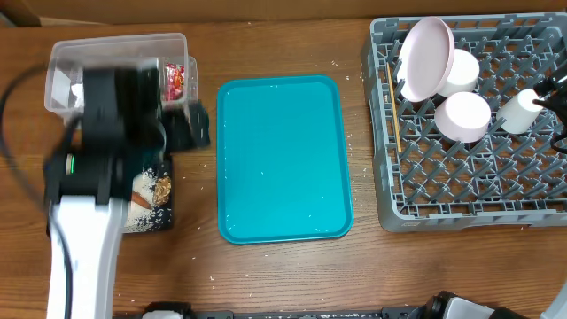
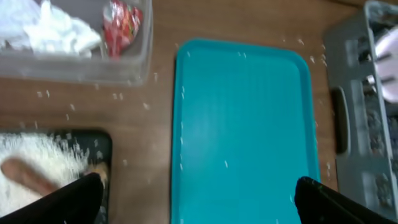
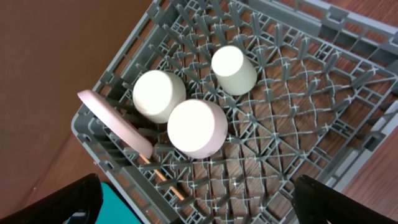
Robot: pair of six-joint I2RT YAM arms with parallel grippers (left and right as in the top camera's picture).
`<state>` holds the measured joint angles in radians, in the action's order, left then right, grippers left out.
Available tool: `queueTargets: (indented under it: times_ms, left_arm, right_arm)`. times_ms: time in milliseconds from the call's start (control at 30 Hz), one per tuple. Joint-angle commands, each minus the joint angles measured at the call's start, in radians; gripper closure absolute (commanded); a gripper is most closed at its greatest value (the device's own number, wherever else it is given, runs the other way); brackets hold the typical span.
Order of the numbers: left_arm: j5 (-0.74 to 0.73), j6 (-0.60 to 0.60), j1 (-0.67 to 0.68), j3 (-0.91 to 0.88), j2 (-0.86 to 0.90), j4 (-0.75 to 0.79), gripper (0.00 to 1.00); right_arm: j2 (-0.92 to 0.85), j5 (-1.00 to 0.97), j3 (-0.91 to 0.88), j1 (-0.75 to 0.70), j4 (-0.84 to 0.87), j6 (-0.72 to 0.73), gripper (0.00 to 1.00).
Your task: Sort waste into correct bins and load items into the dishwasher
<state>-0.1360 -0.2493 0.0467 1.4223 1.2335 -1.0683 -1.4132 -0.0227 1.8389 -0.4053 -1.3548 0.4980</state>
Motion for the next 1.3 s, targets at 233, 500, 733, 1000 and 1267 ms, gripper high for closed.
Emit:
queueTargets:
  times_ms: [233,500,733,1000,1267]
  left_arm:
    - [-0.039,-0.114,0.012,-0.376,-0.549,-0.051,0.00]
    - [-0.040,-0.114,0.012,-0.376,-0.568,-0.063,0.00]
    - [-0.037,-0.114,0.012,-0.376,-0.568,-0.143,0.00]
    - [-0.043,-0.013,0.019,-0.459,-0.608,-0.090,0.00]
    - [-0.087,0.117,0.019,-0.785,-0.818,0.267,0.00]
  right_arm:
    - [0.003,-0.002,0.002,-0.003,0.002,0.004,0.00]
    - [0.003,-0.002,0.002,-0.003,0.002,0.004,0.00]
    - [0.003,-0.002,0.002,-0.003,0.002,0.004,0.00]
    - [0.003,-0.002,0.002,-0.003,0.002,0.004,0.00]
    - [0.003,-0.002,0.002,-0.003,0.002,0.004,0.00]
